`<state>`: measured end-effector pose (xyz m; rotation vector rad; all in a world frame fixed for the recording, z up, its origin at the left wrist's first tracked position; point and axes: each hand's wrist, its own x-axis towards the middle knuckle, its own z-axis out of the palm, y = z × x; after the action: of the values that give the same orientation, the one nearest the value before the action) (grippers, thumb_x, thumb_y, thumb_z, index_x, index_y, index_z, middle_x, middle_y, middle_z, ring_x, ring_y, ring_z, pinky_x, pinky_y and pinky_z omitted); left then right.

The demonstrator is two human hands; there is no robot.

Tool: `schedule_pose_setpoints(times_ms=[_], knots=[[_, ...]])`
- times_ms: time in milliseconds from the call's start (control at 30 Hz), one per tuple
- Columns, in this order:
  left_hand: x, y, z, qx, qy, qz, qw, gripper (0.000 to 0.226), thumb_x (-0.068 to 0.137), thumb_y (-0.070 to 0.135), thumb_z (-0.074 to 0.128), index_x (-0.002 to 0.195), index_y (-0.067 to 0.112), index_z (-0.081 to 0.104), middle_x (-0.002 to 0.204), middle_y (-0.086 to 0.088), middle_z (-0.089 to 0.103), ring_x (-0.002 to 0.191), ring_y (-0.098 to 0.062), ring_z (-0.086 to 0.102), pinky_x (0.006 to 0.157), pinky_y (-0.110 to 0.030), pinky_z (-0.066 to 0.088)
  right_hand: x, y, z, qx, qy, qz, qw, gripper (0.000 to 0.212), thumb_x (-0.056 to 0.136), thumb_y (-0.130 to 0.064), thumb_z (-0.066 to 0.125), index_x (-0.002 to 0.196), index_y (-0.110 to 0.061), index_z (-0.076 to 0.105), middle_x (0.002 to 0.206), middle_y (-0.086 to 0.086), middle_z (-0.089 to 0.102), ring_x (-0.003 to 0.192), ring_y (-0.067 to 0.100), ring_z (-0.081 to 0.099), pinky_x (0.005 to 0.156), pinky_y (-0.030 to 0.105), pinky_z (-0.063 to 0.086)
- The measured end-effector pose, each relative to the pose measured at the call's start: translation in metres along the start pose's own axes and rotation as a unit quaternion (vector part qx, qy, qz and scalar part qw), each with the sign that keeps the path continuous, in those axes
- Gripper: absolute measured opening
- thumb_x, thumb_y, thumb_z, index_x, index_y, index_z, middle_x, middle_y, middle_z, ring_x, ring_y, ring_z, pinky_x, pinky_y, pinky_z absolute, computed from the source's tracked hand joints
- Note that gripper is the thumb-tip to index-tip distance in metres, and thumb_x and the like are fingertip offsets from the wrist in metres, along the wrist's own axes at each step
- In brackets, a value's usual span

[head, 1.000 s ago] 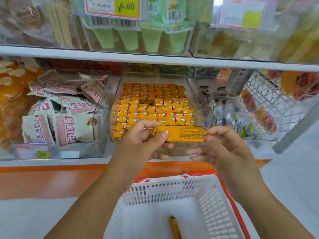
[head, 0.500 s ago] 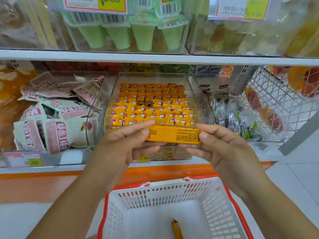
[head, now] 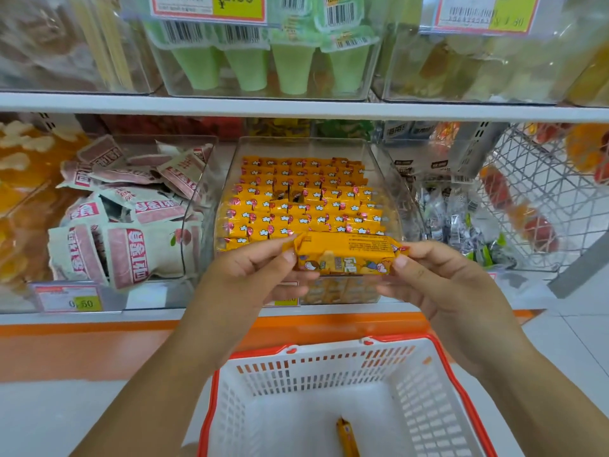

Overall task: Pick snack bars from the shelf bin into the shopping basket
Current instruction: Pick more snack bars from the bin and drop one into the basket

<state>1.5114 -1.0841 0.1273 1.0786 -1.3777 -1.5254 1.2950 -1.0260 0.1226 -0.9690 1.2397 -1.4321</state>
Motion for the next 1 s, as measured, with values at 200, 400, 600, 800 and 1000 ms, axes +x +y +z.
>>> schedule_pose_setpoints(times_ms=[200,400,600,800,1000], knots=[[0.002,-0.001,0.009,0.026,0.069,0.043,0.996,0.017,0.097,0.014,0.056,0.087,0.023,0.067,0.079,0.005,0.074,0.080,-0.016,0.075,0.083,-0.031,0.054,0.004,0.007,0.000,-0.004,0.028,-0.048,0.998,0.026,0.059,-0.045,0.081,0.069,-0.026,0.066,0.073,-0.002,0.069,0.077,0.023,0.074,0.087,0.044,0.055],[0.004,-0.004,0.008,0.054,0.060,0.096,0.992,0.015,0.096,0.007,0.056,0.096,0.022,0.062,0.081,-0.008,0.075,0.076,-0.017,0.075,0.064,-0.023,0.059,0.004,0.004,0.005,-0.022,0.040,-0.081,0.996,0.018,0.067,-0.025,0.071,0.083,-0.020,0.065,0.088,0.001,0.074,0.069,0.026,0.073,0.068,0.033,0.060],[0.007,-0.001,0.001,-0.009,0.035,0.027,0.999,0.025,0.076,0.019,0.070,0.101,0.023,0.071,0.088,0.002,0.078,0.076,-0.017,0.075,0.063,-0.016,0.056,0.003,0.010,-0.001,-0.035,-0.005,-0.056,0.998,0.047,0.057,-0.056,0.085,0.093,-0.027,0.073,0.099,0.011,0.075,0.089,0.031,0.073,0.084,0.035,0.058],[0.008,-0.001,-0.002,-0.033,0.041,0.022,0.998,0.025,0.083,-0.001,0.065,0.096,0.018,0.073,0.083,-0.005,0.077,0.075,-0.020,0.075,0.065,-0.018,0.057,0.007,0.008,-0.002,-0.003,-0.018,-0.032,0.999,0.051,0.048,-0.049,0.092,0.089,-0.023,0.075,0.098,0.015,0.074,0.086,0.034,0.073,0.076,0.029,0.059],[0.008,-0.002,-0.005,-0.036,0.030,0.018,0.999,0.025,0.091,0.001,0.058,0.102,0.019,0.073,0.084,-0.011,0.077,0.082,-0.021,0.075,0.073,-0.023,0.060,0.007,0.003,-0.001,0.031,-0.002,-0.019,0.999,0.026,0.057,-0.024,0.073,0.082,-0.018,0.079,0.084,0.014,0.075,0.083,0.036,0.073,0.066,0.024,0.059]])
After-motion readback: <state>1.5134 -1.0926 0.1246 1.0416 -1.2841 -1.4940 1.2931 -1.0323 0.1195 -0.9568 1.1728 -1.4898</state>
